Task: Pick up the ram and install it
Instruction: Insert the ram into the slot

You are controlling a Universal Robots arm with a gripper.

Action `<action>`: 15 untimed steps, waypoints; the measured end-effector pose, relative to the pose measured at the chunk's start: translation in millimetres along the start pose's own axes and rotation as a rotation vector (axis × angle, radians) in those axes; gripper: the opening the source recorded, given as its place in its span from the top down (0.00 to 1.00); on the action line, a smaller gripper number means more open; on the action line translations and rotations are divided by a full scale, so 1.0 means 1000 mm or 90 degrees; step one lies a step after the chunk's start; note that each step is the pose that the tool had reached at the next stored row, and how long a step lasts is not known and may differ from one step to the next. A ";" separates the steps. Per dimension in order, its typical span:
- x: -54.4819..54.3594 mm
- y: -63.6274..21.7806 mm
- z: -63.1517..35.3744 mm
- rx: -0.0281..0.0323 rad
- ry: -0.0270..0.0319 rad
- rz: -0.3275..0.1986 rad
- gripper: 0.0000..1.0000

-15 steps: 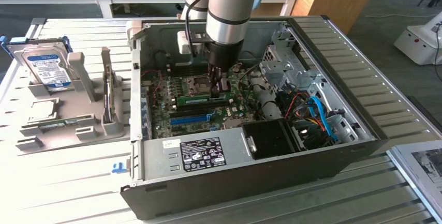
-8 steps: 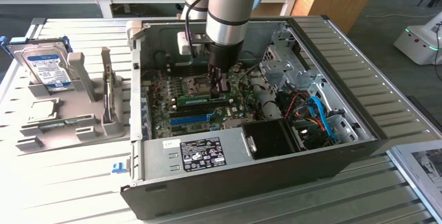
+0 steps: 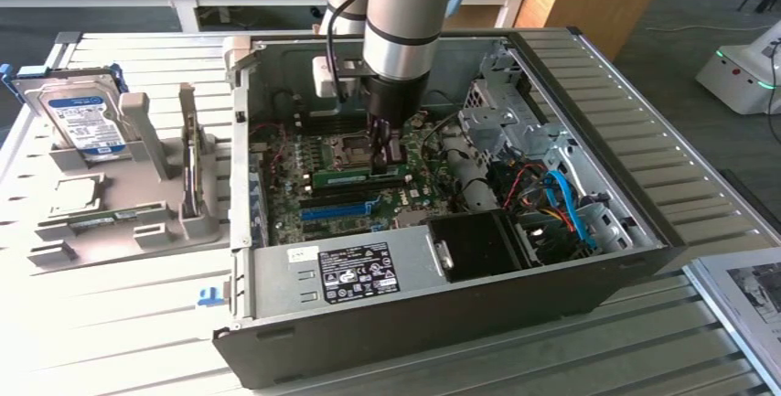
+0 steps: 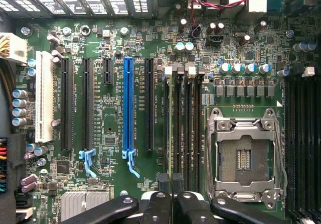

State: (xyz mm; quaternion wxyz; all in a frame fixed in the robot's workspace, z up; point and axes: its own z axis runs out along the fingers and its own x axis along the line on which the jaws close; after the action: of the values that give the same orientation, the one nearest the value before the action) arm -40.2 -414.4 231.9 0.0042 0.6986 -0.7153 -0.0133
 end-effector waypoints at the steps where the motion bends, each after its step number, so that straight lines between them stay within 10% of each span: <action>1: 0.000 0.0001 0.0003 0.0000 0.0001 0.000 0.88; 15: -0.001 0.0000 0.0005 -0.0001 0.0002 -0.002 0.88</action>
State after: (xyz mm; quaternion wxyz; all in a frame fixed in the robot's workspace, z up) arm -40.3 -413.7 231.5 0.0043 0.6998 -0.7142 -0.0133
